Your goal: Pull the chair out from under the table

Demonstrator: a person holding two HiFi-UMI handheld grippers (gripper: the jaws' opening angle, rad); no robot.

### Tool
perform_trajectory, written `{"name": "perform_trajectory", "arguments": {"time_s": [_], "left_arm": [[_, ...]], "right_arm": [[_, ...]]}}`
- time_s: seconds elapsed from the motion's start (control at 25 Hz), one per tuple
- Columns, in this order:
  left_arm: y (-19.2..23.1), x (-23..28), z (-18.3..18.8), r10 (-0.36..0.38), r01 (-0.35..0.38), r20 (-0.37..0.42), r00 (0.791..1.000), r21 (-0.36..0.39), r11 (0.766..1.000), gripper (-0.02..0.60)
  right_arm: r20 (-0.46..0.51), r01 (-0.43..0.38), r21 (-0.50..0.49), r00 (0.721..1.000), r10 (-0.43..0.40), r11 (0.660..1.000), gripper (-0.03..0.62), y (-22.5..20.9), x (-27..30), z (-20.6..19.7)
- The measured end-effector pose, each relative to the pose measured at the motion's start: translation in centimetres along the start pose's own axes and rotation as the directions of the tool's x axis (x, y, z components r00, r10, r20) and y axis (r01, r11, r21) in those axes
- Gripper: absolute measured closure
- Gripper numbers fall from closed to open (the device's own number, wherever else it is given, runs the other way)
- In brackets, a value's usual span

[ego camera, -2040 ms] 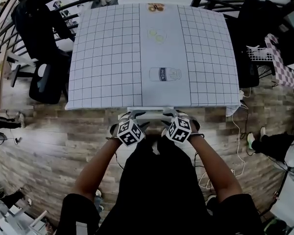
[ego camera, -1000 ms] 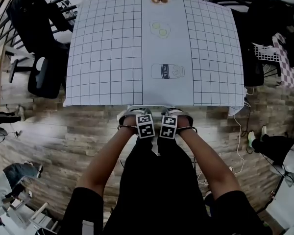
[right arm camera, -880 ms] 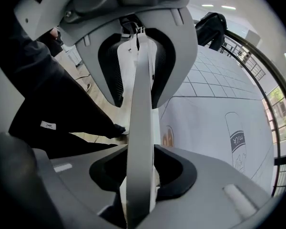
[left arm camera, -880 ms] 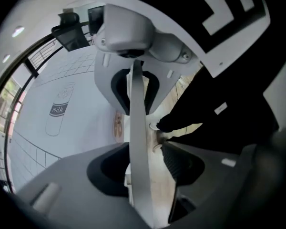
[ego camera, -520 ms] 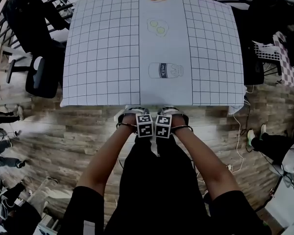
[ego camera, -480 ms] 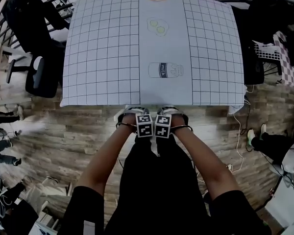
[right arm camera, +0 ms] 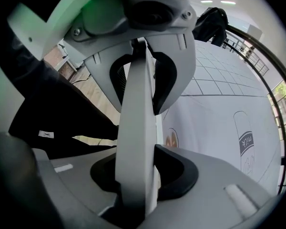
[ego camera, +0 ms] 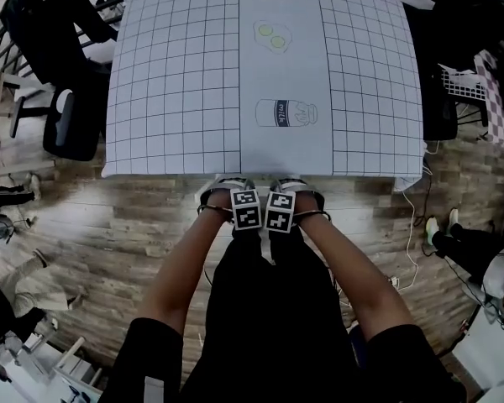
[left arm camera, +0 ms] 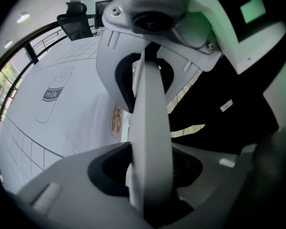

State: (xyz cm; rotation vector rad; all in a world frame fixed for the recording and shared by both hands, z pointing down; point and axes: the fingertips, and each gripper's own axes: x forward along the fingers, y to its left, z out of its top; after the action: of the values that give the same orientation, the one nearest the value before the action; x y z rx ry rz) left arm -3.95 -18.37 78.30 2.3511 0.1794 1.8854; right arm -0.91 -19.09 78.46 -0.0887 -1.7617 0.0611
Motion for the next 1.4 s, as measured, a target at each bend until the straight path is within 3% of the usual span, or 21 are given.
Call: {"name": "perform_trajectory", "arguments": {"time_s": [0.2, 0.32, 0.64, 0.88, 1.08, 1.4], "left_arm": [[0.5, 0.0, 0.0, 0.079, -0.078, -0.002, 0.997, 0.016, 0.997, 0.455], [0.6, 0.0, 0.0, 0.086, -0.086, 0.008, 0.996, 0.008, 0.996, 0.474], [0.3, -0.2, 0.0, 0.095, -0.095, 0.008, 0.995, -0.013, 0.995, 0.477], [-0.8, -0.1, 0.2, 0.073, -0.071, 0.031, 0.997, -0.073, 0.995, 0.469], [-1.4, -0.1, 0.2, 0.113, -0.111, 0.033, 0.993, -0.06, 0.992, 0.492], [-3.1, 0.2, 0.1, 0.111, -0.109, 0.033, 0.993, -0.052, 0.993, 0.494]], "right_arm": [[-0.004, 0.073, 0.006, 0.997, -0.073, 0.997, 0.519, -0.5, -0.1, -0.1], [-0.009, 0.11, -0.008, 0.994, -0.11, 0.994, 0.539, -0.6, 0.0, -0.1], [-0.007, 0.101, 0.0, 0.995, -0.101, 0.995, 0.539, -0.1, -0.2, -0.1], [-0.003, 0.104, -0.017, 0.995, -0.104, 0.994, 0.537, 1.1, 0.0, -0.1], [-0.001, 0.107, -0.017, 0.994, -0.107, 0.994, 0.537, 1.9, 0.0, -0.1], [-0.004, 0.103, -0.008, 0.995, -0.103, 0.995, 0.536, 3.7, 0.2, -0.1]]}}
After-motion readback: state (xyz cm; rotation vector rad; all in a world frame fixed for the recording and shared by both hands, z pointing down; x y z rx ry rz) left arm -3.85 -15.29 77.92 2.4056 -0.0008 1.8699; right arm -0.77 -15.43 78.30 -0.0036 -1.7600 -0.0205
